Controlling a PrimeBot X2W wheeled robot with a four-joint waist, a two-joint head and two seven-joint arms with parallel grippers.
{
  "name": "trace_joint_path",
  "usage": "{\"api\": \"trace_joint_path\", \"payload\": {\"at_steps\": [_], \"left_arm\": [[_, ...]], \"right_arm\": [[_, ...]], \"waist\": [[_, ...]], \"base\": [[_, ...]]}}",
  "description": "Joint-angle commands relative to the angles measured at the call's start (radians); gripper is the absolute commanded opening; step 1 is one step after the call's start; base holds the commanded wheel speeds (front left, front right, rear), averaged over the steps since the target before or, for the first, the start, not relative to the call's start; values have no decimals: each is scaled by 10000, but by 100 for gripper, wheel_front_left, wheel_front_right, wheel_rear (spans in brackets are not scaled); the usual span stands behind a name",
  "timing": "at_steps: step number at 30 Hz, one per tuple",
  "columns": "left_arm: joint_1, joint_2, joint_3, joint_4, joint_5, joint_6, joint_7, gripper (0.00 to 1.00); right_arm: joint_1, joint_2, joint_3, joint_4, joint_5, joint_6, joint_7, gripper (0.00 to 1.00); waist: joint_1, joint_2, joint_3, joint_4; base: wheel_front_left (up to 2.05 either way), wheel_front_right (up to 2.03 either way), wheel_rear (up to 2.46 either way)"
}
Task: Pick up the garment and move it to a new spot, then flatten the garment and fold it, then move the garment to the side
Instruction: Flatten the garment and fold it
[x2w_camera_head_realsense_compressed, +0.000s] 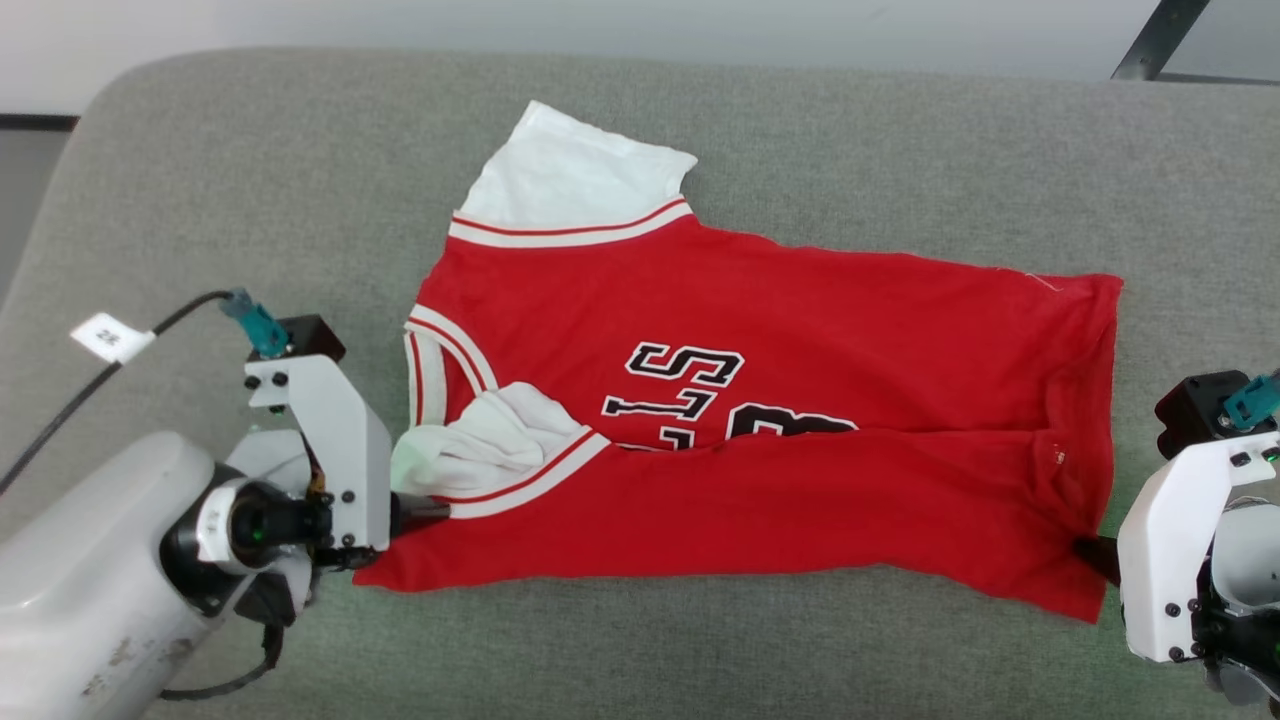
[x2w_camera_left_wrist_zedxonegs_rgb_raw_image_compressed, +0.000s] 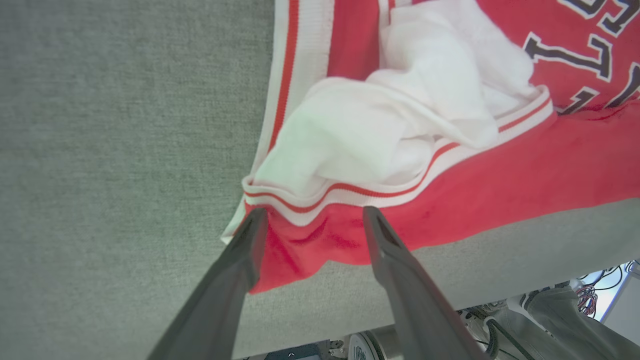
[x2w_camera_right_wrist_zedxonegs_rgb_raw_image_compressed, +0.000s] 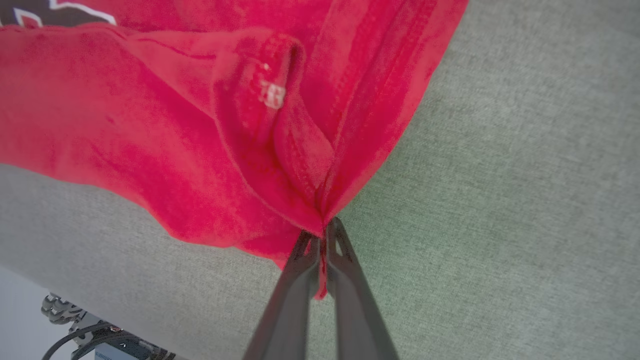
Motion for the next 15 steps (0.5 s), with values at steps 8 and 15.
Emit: {"api": "trace_joint_path", "payload": {"at_steps": [8, 15], "left_arm": [[100, 398, 421, -596, 282, -183, -816, 100], [-160, 539, 708, -763, 1066, -590, -2221, 100]], "right_arm": [[435, -147, 21, -357, 160, -8, -1046, 100], [784, -502, 306, -1178, -337, -8, -4581, 100]], "waist": [[-1, 0, -629, -116], [-1, 0, -975, -345]], "base": [[0, 0, 0], [0, 0, 0]]}}
